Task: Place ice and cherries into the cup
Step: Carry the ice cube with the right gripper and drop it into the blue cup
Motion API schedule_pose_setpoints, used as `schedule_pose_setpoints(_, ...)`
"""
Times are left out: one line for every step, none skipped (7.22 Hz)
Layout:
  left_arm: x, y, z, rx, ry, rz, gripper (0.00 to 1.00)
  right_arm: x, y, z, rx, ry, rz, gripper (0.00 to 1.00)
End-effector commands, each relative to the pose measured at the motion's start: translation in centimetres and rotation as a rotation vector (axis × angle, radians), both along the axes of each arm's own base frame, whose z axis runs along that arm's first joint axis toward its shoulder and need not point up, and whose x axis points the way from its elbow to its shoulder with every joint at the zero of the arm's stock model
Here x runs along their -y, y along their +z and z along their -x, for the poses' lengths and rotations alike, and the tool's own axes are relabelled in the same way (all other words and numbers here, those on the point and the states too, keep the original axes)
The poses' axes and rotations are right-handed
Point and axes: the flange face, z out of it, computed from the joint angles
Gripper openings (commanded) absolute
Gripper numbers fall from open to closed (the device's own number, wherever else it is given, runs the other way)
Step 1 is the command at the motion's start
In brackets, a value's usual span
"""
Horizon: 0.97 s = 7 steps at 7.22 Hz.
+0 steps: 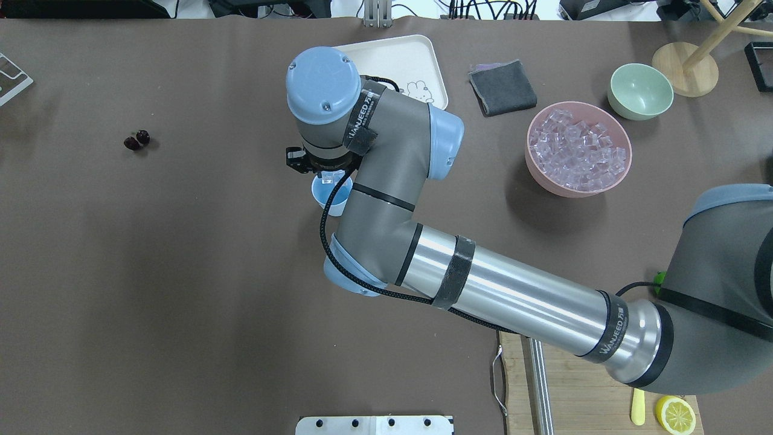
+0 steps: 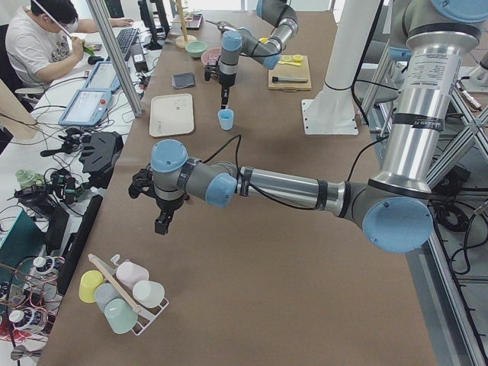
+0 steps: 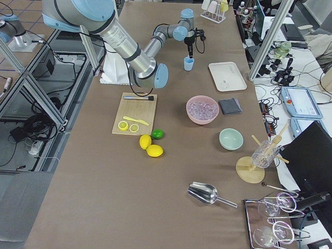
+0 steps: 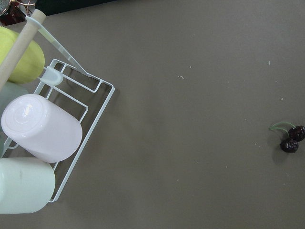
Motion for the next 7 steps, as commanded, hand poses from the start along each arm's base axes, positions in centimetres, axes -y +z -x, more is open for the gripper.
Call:
schedule_pose_setpoints(-0.01,0.05,0.0,0.0,0.0,0.001,0.98,-0.29,0.28,0.59,0.0,0.002,-0.013,0.0)
schedule_pose_setpoints(0.0,0.12,0.0,0.0,0.0,0.002,0.98,-0.38,0.28,0.67,0.0,0.001,-0.012,0.18)
schedule_pose_setpoints(0.06,0.04,0.0,0.0,0.001,0.0,0.98,-0.38,0.28,0.67,0.0,0.001,-0.012,0.4)
schedule_pose_setpoints(0.06,0.04,0.0,0.0,0.001,0.0,0.98,-0.86,0.35,1.04,-0.004,0.001,-0.019,0.83)
schedule_pose_setpoints(0.06,0.11,0.0,0.001,0.001,0.001,0.98,-1.03,0.39,1.3,-0.015,0.02,-0.037,0.99)
schedule_pose_setpoints(0.06,0.11,0.0,0.001,0.001,0.001,0.98,-0.93,0.51,1.23,-0.019,0.013,-0.046,0.99)
schedule_pose_setpoints(0.06,0.11,0.0,0.001,0.001,0.001,0.98,-0.55,0.32,0.76,-0.015,0.016,-0.049,0.99)
